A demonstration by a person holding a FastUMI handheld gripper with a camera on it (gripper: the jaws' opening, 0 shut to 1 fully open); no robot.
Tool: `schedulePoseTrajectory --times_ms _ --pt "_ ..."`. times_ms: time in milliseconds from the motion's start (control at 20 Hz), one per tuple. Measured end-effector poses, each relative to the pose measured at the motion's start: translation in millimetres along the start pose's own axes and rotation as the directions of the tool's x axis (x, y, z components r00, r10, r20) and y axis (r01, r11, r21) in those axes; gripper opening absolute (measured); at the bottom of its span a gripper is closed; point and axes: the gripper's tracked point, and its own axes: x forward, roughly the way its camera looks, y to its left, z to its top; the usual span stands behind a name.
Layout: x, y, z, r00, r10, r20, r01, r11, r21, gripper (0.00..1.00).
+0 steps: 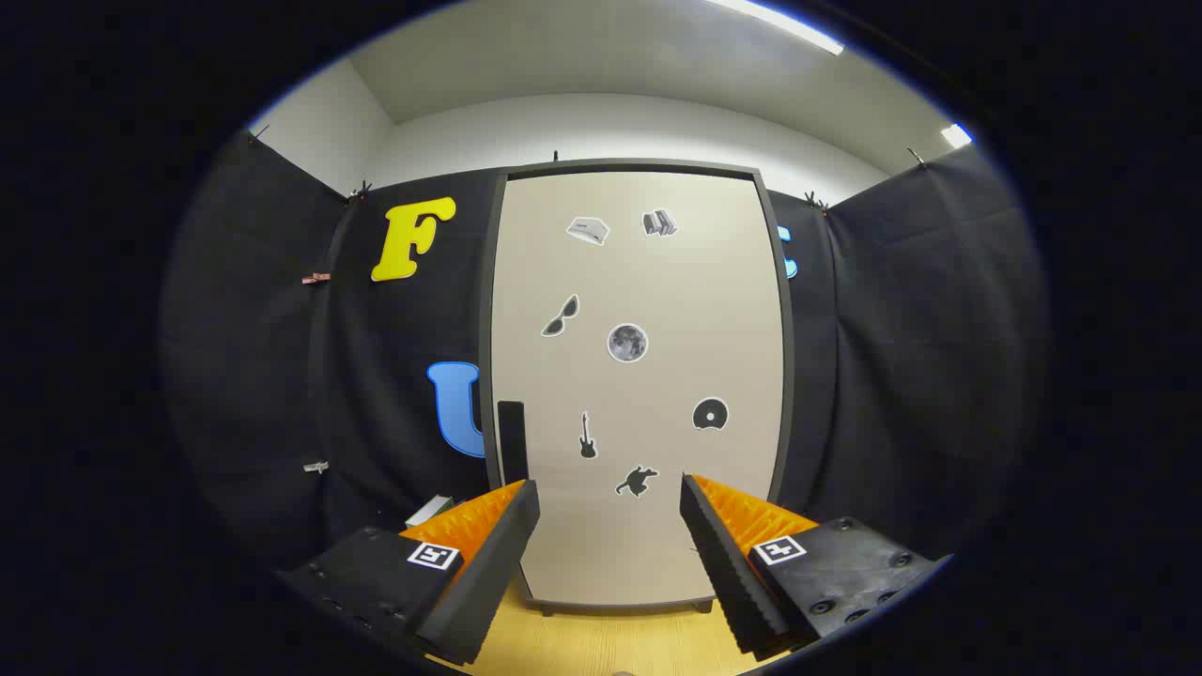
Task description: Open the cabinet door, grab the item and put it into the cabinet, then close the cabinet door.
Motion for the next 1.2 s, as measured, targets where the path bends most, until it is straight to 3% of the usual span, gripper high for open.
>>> schedulePoseTrajectory --times_ms 1200 --pt "22 26 -19 0.996 0.076 -0.036 -0.075 0.997 0.024 0.97"
